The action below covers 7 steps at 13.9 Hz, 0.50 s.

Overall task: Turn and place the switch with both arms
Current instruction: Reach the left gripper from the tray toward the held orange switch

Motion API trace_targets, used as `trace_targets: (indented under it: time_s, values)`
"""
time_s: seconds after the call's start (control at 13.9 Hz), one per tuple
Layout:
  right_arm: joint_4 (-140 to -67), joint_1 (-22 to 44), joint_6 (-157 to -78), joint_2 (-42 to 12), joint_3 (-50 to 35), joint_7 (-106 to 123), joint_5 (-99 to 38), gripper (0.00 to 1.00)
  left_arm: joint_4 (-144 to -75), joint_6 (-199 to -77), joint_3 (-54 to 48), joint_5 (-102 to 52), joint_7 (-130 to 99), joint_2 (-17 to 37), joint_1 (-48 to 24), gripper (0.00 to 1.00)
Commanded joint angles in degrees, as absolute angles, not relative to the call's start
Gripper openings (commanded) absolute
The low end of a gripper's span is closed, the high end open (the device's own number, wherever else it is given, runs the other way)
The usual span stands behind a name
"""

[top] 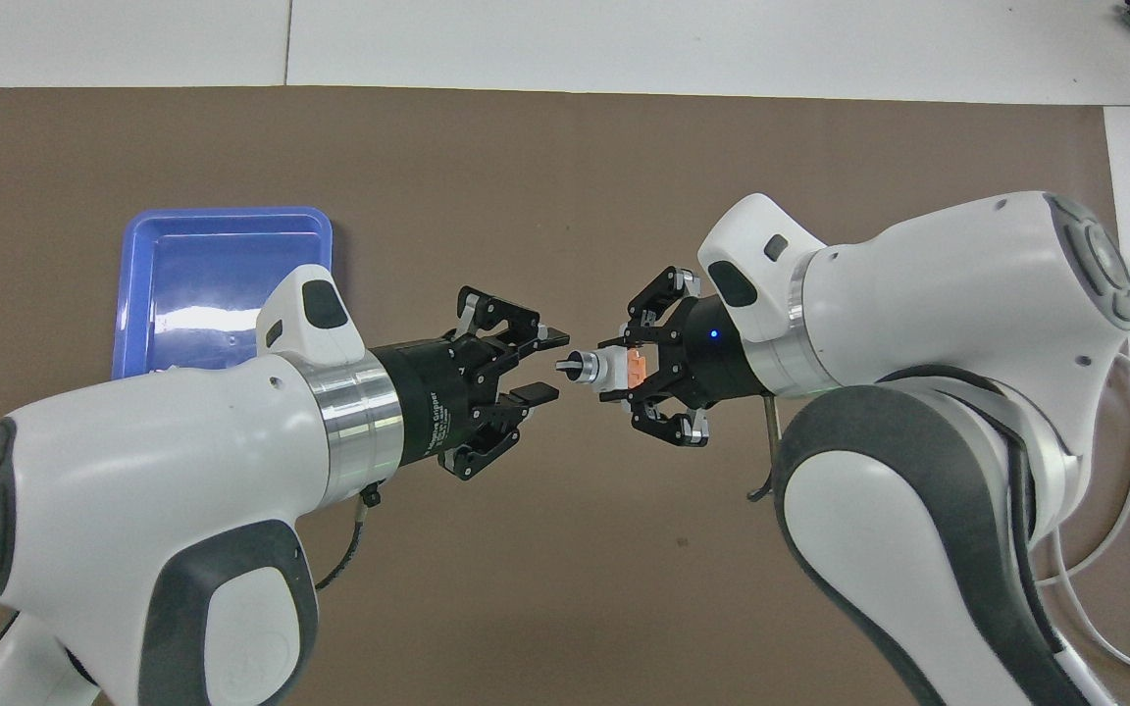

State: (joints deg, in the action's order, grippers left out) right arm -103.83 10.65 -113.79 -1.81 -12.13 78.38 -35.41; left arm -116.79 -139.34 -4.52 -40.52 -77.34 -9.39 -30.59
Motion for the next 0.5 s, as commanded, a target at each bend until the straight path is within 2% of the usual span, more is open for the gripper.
trace_targets:
  time_s: [0.0,0.43]
  values:
    - [-106.4,9.9,-115.4,0.3,-12.4,79.5,-37.4,0.00,-117.9,-141.8,-4.0,-41.7,-77.5,-9.1,-31.8,0.46]
    - [-106.5,10.0,-115.5,0.3,-12.4,79.6,-37.4,0.00,-117.6,-143.2,-4.0,-41.7,-77.6,-8.0,-33.4,0.42]
